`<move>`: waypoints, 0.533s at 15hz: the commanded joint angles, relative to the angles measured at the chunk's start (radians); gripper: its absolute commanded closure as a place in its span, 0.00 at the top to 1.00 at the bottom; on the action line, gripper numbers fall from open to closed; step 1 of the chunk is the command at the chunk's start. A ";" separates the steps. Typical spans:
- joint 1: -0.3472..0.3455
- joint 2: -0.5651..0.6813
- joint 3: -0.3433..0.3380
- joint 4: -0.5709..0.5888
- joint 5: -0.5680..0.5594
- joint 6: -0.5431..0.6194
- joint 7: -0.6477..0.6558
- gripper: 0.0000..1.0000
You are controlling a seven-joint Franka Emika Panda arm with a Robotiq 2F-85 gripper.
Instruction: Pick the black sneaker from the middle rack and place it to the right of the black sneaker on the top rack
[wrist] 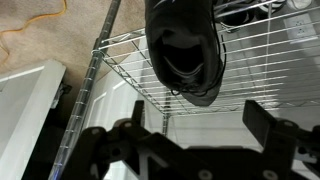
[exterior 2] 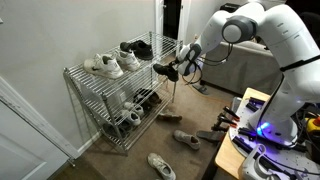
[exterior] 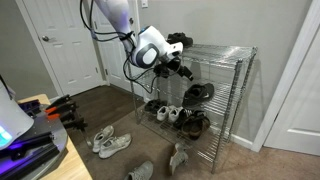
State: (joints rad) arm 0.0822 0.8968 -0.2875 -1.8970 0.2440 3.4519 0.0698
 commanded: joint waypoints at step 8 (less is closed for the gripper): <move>-0.116 0.196 0.073 0.237 -0.044 -0.052 -0.004 1.00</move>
State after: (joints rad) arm -0.0034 1.0628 -0.2465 -1.7184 0.2304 3.4306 0.0698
